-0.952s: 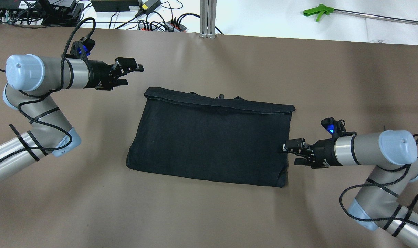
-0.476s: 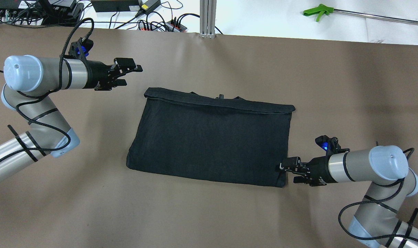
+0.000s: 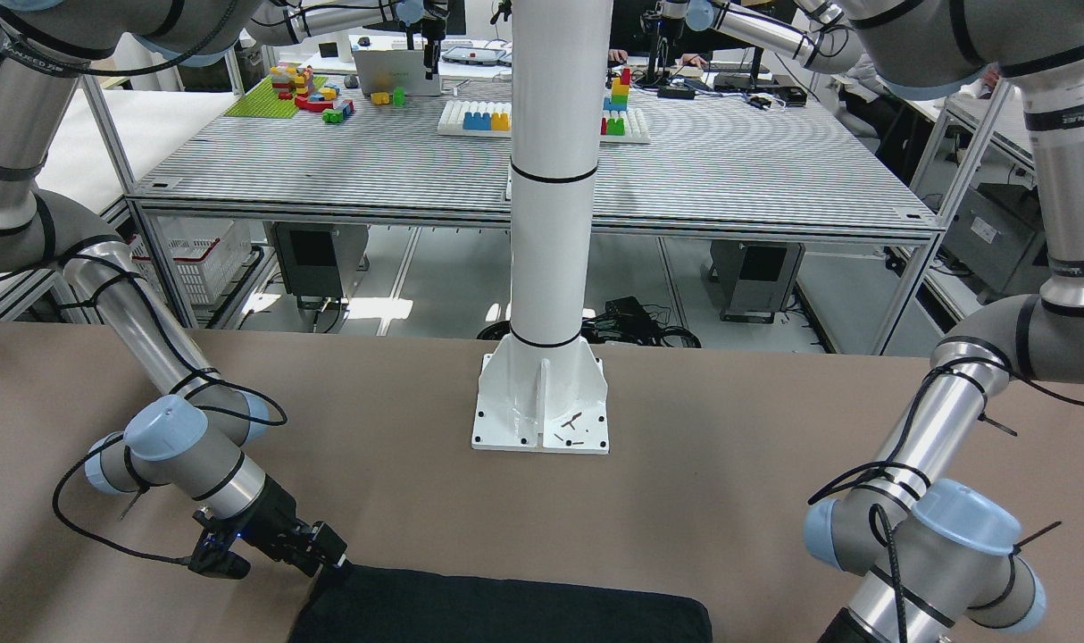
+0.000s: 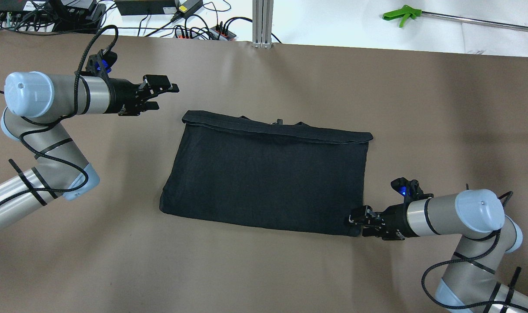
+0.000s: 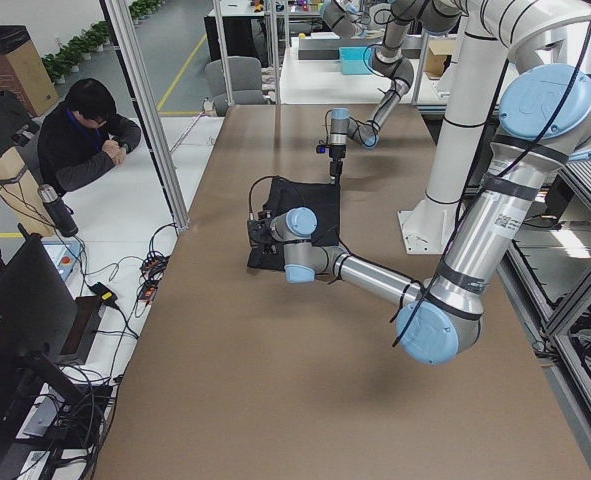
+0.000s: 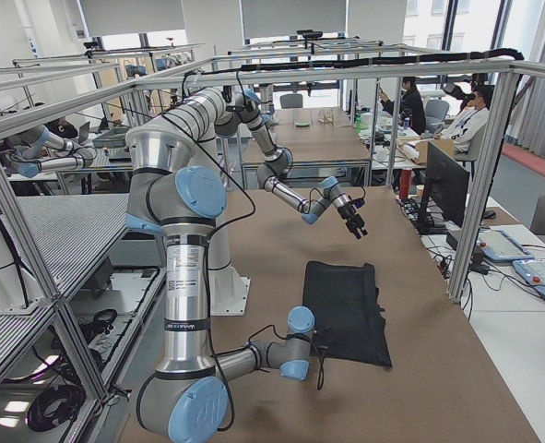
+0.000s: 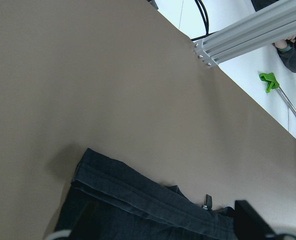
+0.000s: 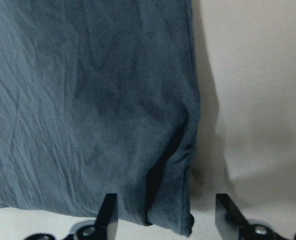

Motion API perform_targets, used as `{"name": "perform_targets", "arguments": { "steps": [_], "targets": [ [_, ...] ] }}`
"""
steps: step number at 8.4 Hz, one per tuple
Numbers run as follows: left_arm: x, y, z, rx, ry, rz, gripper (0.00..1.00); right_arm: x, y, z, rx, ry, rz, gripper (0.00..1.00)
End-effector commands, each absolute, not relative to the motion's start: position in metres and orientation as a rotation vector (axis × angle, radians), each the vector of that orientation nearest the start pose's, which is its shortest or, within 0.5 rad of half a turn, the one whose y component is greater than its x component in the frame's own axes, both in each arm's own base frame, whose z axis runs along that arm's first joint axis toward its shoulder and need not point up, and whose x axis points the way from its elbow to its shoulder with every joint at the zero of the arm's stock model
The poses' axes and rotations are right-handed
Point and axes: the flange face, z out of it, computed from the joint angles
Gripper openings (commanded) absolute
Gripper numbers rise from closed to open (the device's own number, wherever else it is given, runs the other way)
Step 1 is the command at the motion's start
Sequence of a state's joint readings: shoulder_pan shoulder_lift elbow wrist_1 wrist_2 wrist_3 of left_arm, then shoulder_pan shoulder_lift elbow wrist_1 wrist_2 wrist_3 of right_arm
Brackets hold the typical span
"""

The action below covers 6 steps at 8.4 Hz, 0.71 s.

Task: Fold clothes
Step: 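Move the right gripper to the folded bundle's near corner and grasp it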

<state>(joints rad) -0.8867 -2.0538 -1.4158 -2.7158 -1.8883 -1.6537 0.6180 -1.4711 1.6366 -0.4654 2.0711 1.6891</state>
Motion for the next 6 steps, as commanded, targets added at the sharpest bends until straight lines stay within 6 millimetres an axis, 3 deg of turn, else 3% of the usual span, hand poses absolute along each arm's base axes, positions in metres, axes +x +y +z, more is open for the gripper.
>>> {"name": "perform_targets", "arguments": {
  "steps": [1, 3, 6],
  "targets": [
    [0.347, -0.585, 0.325, 0.337, 1.459, -0.551, 0.94, -0.411, -0.369, 0.462, -0.136, -1.291, 0.276, 0.08],
    [0.35, -0.584, 0.323, 0.337, 1.461, -0.546, 0.94, -0.408, -0.369, 0.459, -0.134, -1.301, 0.268, 0.0],
    [0.348, -0.584, 0.322, 0.342, 1.465, -0.545, 0.94, -0.403, -0.366, 0.45, -0.132, -1.319, 0.257, 0.0]
  ]
}}
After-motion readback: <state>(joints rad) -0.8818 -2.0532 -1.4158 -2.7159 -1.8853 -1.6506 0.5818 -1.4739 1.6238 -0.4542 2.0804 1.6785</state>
